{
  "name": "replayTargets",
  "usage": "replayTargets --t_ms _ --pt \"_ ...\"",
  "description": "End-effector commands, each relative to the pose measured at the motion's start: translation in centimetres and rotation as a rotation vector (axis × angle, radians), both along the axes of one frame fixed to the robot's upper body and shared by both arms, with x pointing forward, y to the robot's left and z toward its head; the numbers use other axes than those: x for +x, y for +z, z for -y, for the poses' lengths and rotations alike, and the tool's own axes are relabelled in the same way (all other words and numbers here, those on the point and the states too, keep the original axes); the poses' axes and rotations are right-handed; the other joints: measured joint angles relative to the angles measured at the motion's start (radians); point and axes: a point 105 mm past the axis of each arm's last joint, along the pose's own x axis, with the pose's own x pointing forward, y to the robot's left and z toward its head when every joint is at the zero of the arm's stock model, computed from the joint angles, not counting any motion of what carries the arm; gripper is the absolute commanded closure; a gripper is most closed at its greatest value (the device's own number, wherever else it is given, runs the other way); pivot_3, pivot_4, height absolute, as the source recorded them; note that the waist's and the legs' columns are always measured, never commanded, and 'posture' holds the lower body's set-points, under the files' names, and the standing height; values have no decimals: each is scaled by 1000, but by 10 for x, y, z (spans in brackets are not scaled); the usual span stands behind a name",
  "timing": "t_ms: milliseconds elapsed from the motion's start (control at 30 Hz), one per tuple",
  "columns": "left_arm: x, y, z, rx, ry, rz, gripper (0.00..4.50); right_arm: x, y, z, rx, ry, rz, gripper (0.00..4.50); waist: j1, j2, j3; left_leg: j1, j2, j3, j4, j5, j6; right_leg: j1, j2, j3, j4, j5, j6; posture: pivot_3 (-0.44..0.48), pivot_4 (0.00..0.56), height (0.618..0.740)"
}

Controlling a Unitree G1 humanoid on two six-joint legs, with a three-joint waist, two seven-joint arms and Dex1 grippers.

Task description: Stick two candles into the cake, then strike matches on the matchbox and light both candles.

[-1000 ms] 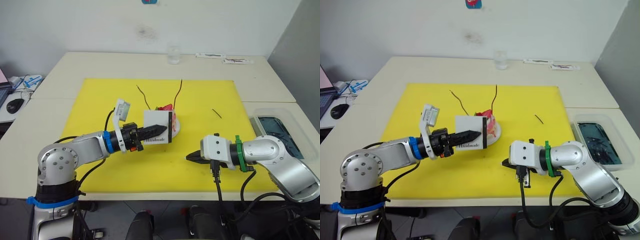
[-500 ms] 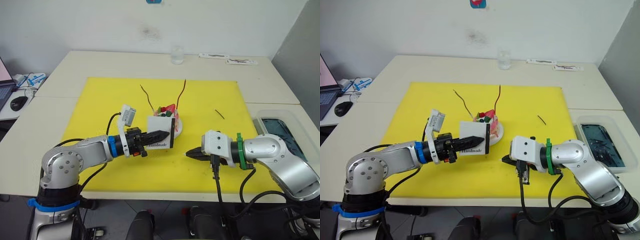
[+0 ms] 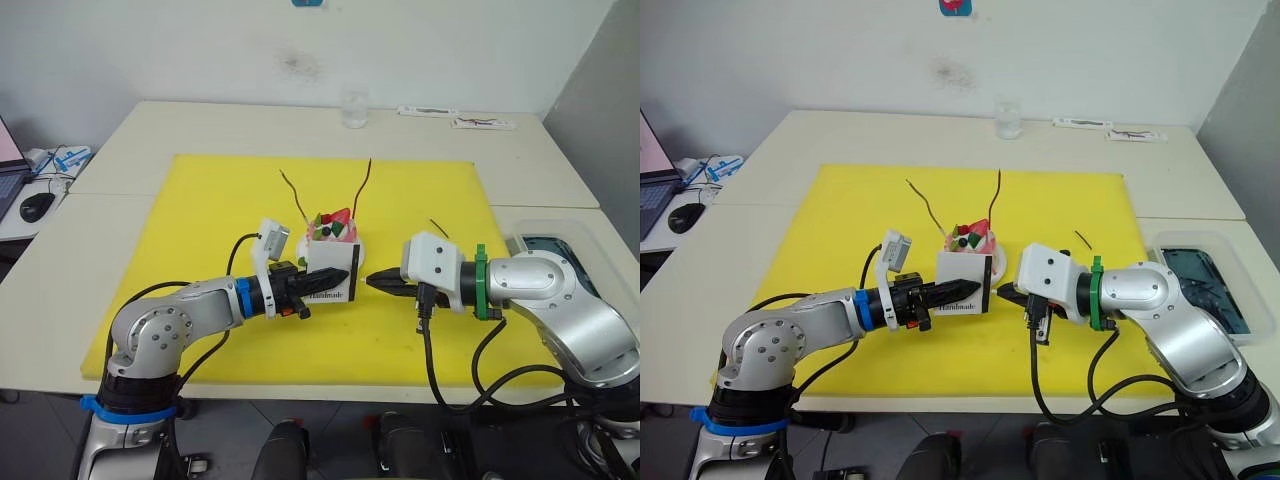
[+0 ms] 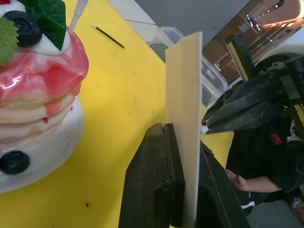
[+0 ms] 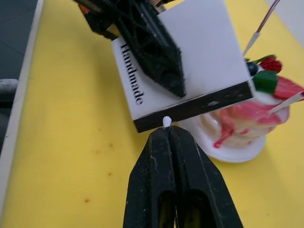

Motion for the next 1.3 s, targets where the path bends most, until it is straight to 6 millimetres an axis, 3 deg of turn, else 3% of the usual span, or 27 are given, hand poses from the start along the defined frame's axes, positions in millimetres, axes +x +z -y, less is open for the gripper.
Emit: replayTargets --t_ms 33,867,967,1100,1200,1300 --pt "-1 10 4 -19 -24 44 4500 4 8 -3 5 0 65 4459 0 0 0 0 0 0 0 0 0 0 0 0 0 0 0 0 150 740" --pt "-6 17 18 -89 -62 33 4500 9 -9 -17 -50 53 82 4459 -1 0 0 0 0 0 0 0 0 0 0 0 0 0 0 0 150 740" --pt "-1 26 21 -125 -45 57 4500 -3 -24 -20 -96 116 35 4459 0 0 0 0 0 0 0 0 0 0 0 0 0 0 0 0 150 740" --pt "13 65 12 -230 1 109 4500 -28 -48 -14 -182 202 -46 4459 7 -1 0 -2 0 -3 1 0 0 0 0 -3 0 0 0 0 150 740" --pt "11 77 -3 -237 15 117 4500 -31 -46 -8 -178 195 -51 4459 -5 1 0 -3 0 -4 1 0 0 -1 -1 -4 0 0 0 0 150 740" --pt "1 66 -11 -155 1 102 4500 -24 -34 -2 -153 153 -38 4459 -20 1 0 2 0 1 0 0 0 0 0 1 0 0 0 0 150 740"
